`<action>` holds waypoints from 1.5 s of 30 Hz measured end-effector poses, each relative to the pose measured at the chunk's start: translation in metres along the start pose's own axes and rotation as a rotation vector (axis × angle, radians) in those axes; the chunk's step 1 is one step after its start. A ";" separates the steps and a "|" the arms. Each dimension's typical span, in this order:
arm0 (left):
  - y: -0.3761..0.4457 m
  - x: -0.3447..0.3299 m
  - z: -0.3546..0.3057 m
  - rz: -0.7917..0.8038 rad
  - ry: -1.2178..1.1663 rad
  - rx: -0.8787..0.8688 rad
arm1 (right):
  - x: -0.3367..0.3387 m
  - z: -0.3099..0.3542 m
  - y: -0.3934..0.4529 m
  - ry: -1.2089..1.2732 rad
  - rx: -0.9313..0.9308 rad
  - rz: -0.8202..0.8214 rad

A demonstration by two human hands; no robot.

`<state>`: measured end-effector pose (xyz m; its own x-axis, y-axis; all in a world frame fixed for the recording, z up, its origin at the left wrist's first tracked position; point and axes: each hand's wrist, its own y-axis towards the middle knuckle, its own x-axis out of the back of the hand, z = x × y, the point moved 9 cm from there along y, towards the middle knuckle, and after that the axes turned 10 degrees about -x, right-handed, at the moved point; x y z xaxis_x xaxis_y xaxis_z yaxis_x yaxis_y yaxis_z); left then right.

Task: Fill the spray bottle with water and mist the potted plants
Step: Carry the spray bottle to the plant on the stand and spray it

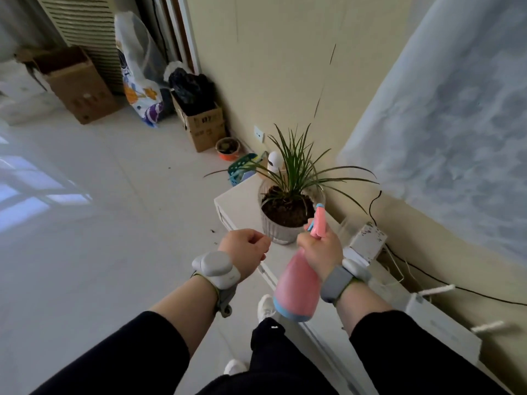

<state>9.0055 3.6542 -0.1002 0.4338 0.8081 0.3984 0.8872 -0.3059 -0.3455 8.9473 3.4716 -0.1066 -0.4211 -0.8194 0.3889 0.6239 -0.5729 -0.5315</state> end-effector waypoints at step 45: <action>0.178 -0.054 0.024 0.249 0.071 0.122 | -0.044 -0.062 0.203 -0.126 -0.549 -0.307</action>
<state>9.1362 3.5683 -0.2031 0.6493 0.6776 0.3455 0.7285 -0.4236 -0.5383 9.0515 3.3906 -0.2783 -0.4254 -0.6275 0.6521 0.0453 -0.7344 -0.6772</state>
